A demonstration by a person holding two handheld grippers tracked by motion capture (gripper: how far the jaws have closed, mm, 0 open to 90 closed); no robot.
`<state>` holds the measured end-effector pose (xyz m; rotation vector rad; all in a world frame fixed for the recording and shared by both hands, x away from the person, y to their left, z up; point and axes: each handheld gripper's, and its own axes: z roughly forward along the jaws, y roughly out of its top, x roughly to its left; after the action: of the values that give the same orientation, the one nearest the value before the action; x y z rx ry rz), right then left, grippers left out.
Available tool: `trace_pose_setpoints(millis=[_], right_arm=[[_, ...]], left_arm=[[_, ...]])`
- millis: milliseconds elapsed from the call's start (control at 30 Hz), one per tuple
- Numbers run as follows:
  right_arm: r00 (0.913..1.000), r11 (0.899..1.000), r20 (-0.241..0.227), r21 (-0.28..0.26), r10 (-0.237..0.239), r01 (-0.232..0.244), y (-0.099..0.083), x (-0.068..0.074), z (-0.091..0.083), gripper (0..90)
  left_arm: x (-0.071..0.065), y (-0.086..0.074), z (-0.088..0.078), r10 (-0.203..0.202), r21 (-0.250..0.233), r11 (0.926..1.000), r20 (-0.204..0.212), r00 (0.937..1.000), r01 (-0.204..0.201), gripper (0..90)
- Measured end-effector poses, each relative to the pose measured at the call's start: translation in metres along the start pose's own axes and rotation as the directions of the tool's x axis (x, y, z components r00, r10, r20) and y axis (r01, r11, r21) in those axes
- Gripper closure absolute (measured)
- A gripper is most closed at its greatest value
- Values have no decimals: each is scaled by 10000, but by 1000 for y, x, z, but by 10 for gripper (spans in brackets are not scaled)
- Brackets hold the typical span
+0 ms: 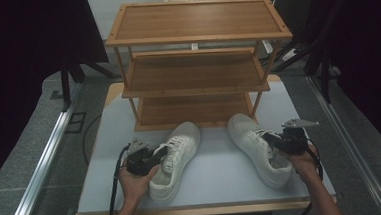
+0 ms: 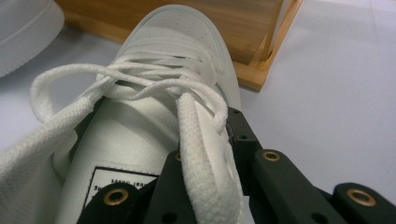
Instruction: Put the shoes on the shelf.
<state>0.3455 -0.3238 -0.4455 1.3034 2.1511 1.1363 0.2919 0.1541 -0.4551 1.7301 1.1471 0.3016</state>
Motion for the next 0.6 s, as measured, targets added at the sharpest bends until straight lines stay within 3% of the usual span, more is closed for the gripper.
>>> trace_pose_setpoints(millis=[200,300,433,600], right_arm=[[9909,9887,-584,-806,1215,-1260,-4,-4,-12,838],[9836,9805,-949,-1091,1537,-1637,-6,-2,-19,838],[9770,9724,-1291,-1390,1698,-1873,-8,3,-28,838],[9681,9582,-1591,-1809,1937,-2215,-10,10,-38,838]], left_arm=[[8,3,-11,-841,-675,9936,914,9923,905,822],[12,4,-16,-1269,-946,9853,1500,9805,1420,821],[16,6,-23,-1809,-1343,9678,2168,9593,2129,820],[17,10,-33,-1938,-1738,9549,2503,9486,2409,820]])
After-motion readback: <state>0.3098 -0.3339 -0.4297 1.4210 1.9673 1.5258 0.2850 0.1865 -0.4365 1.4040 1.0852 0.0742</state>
